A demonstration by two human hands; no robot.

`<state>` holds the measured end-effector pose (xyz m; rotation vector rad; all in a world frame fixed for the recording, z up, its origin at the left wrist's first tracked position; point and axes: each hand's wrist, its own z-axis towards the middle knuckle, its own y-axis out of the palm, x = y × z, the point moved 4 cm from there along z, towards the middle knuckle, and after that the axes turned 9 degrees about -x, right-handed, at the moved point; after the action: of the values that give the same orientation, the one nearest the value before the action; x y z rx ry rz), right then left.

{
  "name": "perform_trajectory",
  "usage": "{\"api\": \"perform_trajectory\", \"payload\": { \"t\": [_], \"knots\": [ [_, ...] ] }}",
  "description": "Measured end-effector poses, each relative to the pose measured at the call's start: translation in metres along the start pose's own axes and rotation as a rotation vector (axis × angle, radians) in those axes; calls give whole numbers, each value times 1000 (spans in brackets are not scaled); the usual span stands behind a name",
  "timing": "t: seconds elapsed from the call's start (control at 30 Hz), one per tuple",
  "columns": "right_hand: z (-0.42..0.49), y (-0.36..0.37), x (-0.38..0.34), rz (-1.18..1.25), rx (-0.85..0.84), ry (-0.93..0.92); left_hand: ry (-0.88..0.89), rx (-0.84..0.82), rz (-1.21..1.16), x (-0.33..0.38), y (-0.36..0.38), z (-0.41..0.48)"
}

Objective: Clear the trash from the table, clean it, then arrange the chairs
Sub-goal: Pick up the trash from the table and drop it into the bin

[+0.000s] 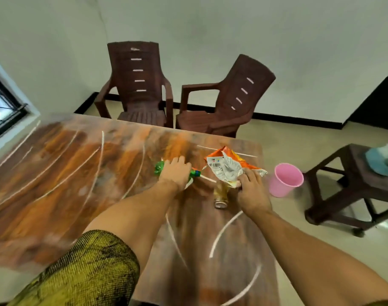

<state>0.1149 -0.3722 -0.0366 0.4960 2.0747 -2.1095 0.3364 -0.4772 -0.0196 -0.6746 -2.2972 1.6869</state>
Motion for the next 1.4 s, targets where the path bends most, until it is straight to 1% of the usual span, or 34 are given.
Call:
{"api": "perform_trajectory", "payload": {
  "t": [0.13,0.3,0.53,0.63,0.77,0.9,1.03,1.1,1.2,1.4],
  "knots": [
    [-26,-15,92,37,-5,-31,-15,-13,27,106,-2,3],
    [-78,-36,185,52,-33,18,46,-62,49,215,-13,-6],
    [-126,-53,271,56,-86,148,144,-114,94,338,-30,5],
    [-135,-59,301,42,-80,202,198,-117,117,372,-29,22],
    [-127,-70,341,38,-37,293,222,-122,112,402,-30,54],
    [-104,-73,380,-21,-97,343,197,-138,75,416,-19,93],
    [-47,-79,425,-105,-156,294,176,-128,25,422,-16,147],
    [-14,-80,440,-88,-179,275,146,-141,-23,418,-10,168],
    [24,-70,447,-71,-242,216,85,-178,-34,400,4,186],
    [65,-57,444,-51,-331,207,16,-222,-36,380,2,209]
  ]
}}
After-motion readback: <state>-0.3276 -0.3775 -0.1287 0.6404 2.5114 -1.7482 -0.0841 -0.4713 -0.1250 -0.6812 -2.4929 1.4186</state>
